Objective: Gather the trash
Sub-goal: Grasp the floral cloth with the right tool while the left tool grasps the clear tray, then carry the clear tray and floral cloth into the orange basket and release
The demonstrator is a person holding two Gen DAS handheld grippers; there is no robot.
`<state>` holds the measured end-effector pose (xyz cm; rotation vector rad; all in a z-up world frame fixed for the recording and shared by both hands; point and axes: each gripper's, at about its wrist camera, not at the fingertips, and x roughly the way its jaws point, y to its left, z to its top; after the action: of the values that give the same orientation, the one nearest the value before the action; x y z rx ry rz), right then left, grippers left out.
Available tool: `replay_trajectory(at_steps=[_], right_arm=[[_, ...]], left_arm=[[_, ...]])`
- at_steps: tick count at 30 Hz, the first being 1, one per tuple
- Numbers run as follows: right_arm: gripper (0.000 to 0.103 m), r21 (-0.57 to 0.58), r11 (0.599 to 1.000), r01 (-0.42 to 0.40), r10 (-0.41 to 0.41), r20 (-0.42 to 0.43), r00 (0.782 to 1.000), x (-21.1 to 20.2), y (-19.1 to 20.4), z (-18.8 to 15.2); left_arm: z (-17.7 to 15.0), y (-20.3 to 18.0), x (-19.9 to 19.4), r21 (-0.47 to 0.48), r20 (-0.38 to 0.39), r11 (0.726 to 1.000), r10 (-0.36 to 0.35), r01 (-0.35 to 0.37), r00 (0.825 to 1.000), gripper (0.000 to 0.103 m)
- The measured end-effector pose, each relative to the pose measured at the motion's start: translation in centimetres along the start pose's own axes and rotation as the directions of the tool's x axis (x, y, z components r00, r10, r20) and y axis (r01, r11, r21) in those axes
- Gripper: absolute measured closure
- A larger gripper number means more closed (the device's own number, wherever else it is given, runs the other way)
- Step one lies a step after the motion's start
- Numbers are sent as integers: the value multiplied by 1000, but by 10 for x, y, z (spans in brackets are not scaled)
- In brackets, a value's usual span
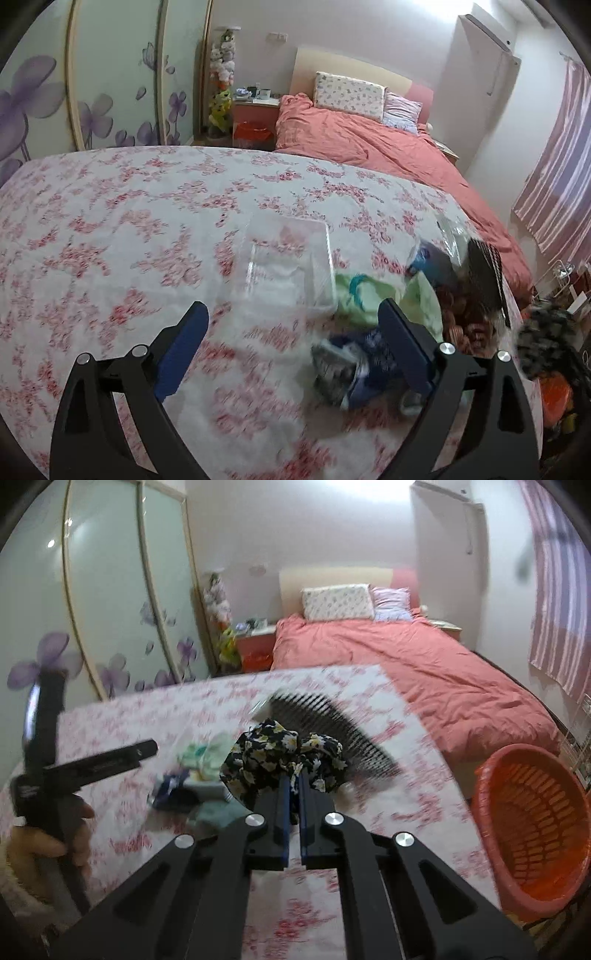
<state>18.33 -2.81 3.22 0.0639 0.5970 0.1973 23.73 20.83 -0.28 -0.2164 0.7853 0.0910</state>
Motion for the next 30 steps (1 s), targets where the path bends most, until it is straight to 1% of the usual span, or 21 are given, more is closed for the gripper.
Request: replay_trajectory(at_steps=[2,6,9,12,13,18,22,26,30], right_arm=[[98,4,1000,15,-15,11,1000,-2,-6,4],[98,24,998,51,-51,14,999,-3,-23,8],[98,41,997,63,-63,4,998,1,-32,7],[98,49,997,67,-67,-3,998,4,-36,6],[98,51,996,68,-67,-6,998,6,-37,6],[98,60,996,68,-67,-19,998,12,-38,3],[98,65,995,69,-67,-23,997,14,-39,1],[98,76,995,71,-70,-14,997,11,-44,3],[98,95,993,73,-74,8,997,3,-49,6]], left_arm=[[6,-5,8,5,-9,1000,14,-14,1000,11],[17,-13,29,36,-38,997,65,-64,997,11],[20,-15,41,62,-63,992,111,-107,992,11],[19,-14,49,78,-90,988,138,-132,986,12],[18,-13,50,75,-95,989,138,-131,986,13],[11,-8,54,52,-126,993,116,-110,985,27],[8,-4,50,33,-104,996,91,-88,990,28],[12,-1,43,21,-79,996,89,-88,993,28],[19,-4,28,31,-44,996,91,-89,995,28]])
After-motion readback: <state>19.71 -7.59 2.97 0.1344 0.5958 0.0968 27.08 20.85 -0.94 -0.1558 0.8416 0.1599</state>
